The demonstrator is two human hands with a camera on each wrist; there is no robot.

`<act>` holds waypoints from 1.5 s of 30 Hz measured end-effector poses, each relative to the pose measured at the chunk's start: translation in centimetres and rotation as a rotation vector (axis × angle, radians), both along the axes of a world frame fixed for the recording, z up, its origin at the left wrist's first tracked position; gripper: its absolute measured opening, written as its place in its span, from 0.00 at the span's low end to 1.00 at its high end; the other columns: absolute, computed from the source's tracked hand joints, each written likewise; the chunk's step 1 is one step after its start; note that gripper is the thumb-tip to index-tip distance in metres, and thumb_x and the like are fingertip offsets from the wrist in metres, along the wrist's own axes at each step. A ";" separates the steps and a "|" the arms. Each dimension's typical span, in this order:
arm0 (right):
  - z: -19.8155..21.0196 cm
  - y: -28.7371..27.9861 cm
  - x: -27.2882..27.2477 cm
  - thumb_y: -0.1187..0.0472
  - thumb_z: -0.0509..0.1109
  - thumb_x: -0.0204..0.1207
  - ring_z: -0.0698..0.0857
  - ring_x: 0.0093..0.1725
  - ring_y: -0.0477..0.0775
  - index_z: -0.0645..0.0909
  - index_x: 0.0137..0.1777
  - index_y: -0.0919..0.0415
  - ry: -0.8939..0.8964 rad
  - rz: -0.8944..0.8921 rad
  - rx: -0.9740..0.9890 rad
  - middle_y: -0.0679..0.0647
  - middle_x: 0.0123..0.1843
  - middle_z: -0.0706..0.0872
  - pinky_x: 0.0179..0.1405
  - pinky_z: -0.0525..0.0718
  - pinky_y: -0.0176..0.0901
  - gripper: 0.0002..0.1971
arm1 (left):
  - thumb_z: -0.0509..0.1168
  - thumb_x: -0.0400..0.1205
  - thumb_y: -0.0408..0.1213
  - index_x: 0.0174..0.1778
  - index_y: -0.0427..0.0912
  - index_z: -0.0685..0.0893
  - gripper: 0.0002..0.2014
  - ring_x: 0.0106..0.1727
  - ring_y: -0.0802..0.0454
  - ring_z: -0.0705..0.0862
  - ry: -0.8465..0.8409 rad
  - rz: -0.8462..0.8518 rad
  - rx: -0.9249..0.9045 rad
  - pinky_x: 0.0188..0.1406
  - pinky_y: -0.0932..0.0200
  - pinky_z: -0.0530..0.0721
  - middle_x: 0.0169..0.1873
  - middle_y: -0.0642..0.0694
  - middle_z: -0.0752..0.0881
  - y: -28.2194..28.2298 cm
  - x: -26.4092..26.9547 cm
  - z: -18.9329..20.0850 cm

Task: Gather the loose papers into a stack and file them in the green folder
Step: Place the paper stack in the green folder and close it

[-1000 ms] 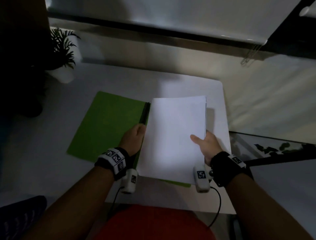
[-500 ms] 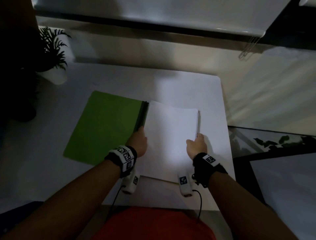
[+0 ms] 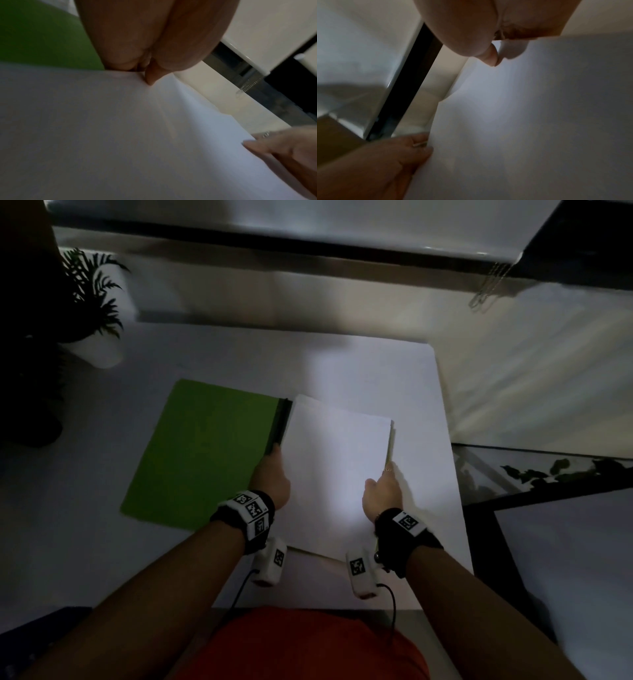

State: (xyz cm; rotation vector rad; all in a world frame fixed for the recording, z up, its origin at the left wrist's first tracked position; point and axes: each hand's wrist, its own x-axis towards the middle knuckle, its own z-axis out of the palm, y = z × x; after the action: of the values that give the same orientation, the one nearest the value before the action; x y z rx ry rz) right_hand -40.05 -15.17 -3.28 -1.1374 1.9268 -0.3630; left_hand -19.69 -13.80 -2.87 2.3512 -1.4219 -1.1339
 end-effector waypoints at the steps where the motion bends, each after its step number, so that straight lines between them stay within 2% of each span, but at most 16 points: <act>1: 0.3 0.1 0.2 0.67 0.57 0.83 0.77 0.67 0.67 0.51 0.83 0.66 0.052 0.036 -0.015 0.68 0.76 0.71 0.66 0.75 0.49 0.30 | 0.57 0.79 0.23 0.84 0.39 0.49 0.37 0.74 0.35 0.73 -0.018 -0.010 0.023 0.76 0.42 0.71 0.76 0.31 0.71 -0.1 -0.1 -0.1; 4: 0.8 0.1 0.8 0.68 0.59 0.80 0.74 0.70 0.71 0.56 0.79 0.68 0.139 0.111 -0.016 0.71 0.75 0.69 0.67 0.74 0.55 0.28 | 0.56 0.81 0.24 0.84 0.38 0.46 0.37 0.77 0.36 0.70 -0.095 -0.046 0.080 0.77 0.45 0.68 0.78 0.31 0.66 -0.2 -0.5 0.5; 7: 0.9 -0.2 0.8 0.71 0.59 0.79 0.75 0.70 0.70 0.57 0.79 0.67 0.157 0.112 0.006 0.70 0.74 0.71 0.65 0.75 0.54 0.28 | 0.55 0.81 0.24 0.83 0.35 0.46 0.36 0.76 0.35 0.71 -0.127 -0.059 0.074 0.75 0.43 0.71 0.78 0.30 0.67 -0.1 -0.6 0.6; 11: 1.0 -0.2 0.6 0.73 0.60 0.77 0.77 0.68 0.69 0.58 0.79 0.66 0.171 0.100 -0.047 0.70 0.72 0.73 0.62 0.76 0.52 0.30 | 0.55 0.80 0.22 0.84 0.39 0.50 0.36 0.72 0.35 0.75 -0.008 -0.011 0.022 0.72 0.41 0.75 0.74 0.31 0.73 0.1 -0.1 0.2; 16: 0.8 -0.2 0.6 0.72 0.60 0.78 0.75 0.70 0.69 0.62 0.76 0.70 0.201 0.106 0.004 0.70 0.72 0.73 0.67 0.75 0.54 0.26 | 0.56 0.81 0.24 0.84 0.38 0.50 0.35 0.72 0.35 0.76 -0.005 -0.056 0.048 0.71 0.42 0.76 0.72 0.30 0.75 0.4 0.2 0.3; 21: 0.7 -0.2 0.8 0.75 0.57 0.79 0.77 0.69 0.64 0.54 0.82 0.68 0.160 0.065 0.012 0.65 0.74 0.72 0.65 0.76 0.45 0.31 | 0.55 0.82 0.25 0.83 0.36 0.52 0.33 0.72 0.35 0.76 -0.047 -0.089 0.062 0.72 0.43 0.75 0.73 0.30 0.74 0.5 0.4 1.0; 23: 0.7 -0.1 0.8 0.73 0.59 0.78 0.76 0.69 0.68 0.58 0.78 0.71 0.216 0.106 0.024 0.69 0.73 0.72 0.67 0.75 0.51 0.28 | 0.56 0.83 0.29 0.81 0.34 0.59 0.28 0.69 0.34 0.79 -0.102 -0.133 0.051 0.68 0.45 0.78 0.70 0.30 0.77 0.4 0.4 1.2; 24: 0.8 -0.1 0.8 0.71 0.60 0.78 0.75 0.69 0.69 0.60 0.76 0.72 0.243 0.119 0.029 0.70 0.72 0.73 0.67 0.75 0.55 0.26 | 0.57 0.84 0.33 0.77 0.34 0.67 0.24 0.65 0.34 0.81 -0.145 -0.136 0.012 0.63 0.45 0.80 0.68 0.30 0.80 0.3 0.7 1.6; 26: 0.8 -0.1 0.8 0.70 0.60 0.78 0.74 0.70 0.70 0.61 0.75 0.72 0.263 0.117 0.041 0.71 0.73 0.72 0.68 0.74 0.56 0.26 | 0.57 0.84 0.42 0.62 0.35 0.82 0.18 0.56 0.34 0.85 -0.233 -0.068 -0.119 0.52 0.47 0.83 0.59 0.32 0.86 -0.1 2.2 2.9; 28: 0.8 -0.1 0.9 0.69 0.60 0.79 0.73 0.73 0.69 0.58 0.78 0.71 0.254 0.103 0.047 0.70 0.76 0.70 0.70 0.73 0.53 0.28 | 0.58 0.82 0.43 0.59 0.35 0.84 0.18 0.56 0.33 0.85 -0.259 0.063 -0.182 0.53 0.45 0.84 0.58 0.31 0.86 -0.5 5.8 3.6; 30: 0.6 -0.1 1.0 0.69 0.60 0.78 0.74 0.73 0.67 0.54 0.81 0.69 0.212 0.065 0.047 0.68 0.78 0.69 0.70 0.74 0.49 0.32 | 0.63 0.78 0.42 0.68 0.35 0.78 0.23 0.65 0.30 0.80 -0.275 0.166 -0.118 0.65 0.39 0.80 0.66 0.30 0.81 -0.2 11.0 3.2; 32: 0.4 -0.1 1.0 0.70 0.60 0.77 0.76 0.71 0.66 0.53 0.81 0.69 0.224 0.057 0.050 0.67 0.78 0.70 0.68 0.76 0.49 0.33 | 0.71 0.70 0.51 0.79 0.39 0.63 0.43 0.76 0.29 0.67 -0.314 0.268 0.067 0.74 0.34 0.69 0.77 0.33 0.68 1.1 15.8 1.7; 34: 0.3 -0.1 1.0 0.70 0.60 0.76 0.76 0.72 0.66 0.52 0.82 0.68 0.251 0.062 0.049 0.66 0.78 0.71 0.67 0.77 0.48 0.34 | 0.77 0.62 0.60 0.84 0.44 0.47 0.61 0.82 0.30 0.51 -0.304 0.314 0.191 0.79 0.30 0.56 0.84 0.38 0.51 2.2 18.4 0.6; 36: 0.2 -0.2 1.1 0.71 0.61 0.76 0.77 0.72 0.66 0.54 0.81 0.67 0.259 0.053 0.047 0.65 0.77 0.71 0.66 0.78 0.47 0.33 | 0.79 0.59 0.61 0.84 0.47 0.40 0.67 0.83 0.30 0.46 -0.302 0.290 0.206 0.80 0.29 0.53 0.84 0.38 0.46 2.4 19.2 -0.1; 40: 0.1 -0.4 1.1 0.70 0.62 0.76 0.78 0.70 0.65 0.58 0.80 0.64 0.290 0.054 0.047 0.63 0.75 0.75 0.64 0.78 0.44 0.32 | 0.84 0.55 0.54 0.82 0.49 0.46 0.67 0.81 0.29 0.53 -0.271 0.299 0.156 0.78 0.32 0.60 0.81 0.32 0.51 1.6 19.6 -0.1; 45: 0.0 -0.9 1.1 0.70 0.63 0.74 0.80 0.69 0.64 0.60 0.79 0.62 0.304 0.040 -0.008 0.62 0.74 0.77 0.66 0.77 0.46 0.32 | 0.85 0.52 0.53 0.81 0.45 0.48 0.68 0.81 0.29 0.54 -0.296 0.311 0.264 0.78 0.30 0.60 0.80 0.31 0.53 0.6 20.2 0.3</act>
State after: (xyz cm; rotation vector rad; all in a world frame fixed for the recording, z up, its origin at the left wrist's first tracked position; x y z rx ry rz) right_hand -38.96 -16.09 -3.25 -1.2940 2.1611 -0.1834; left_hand 0.50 -13.20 -2.59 2.8985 -0.9723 -0.9687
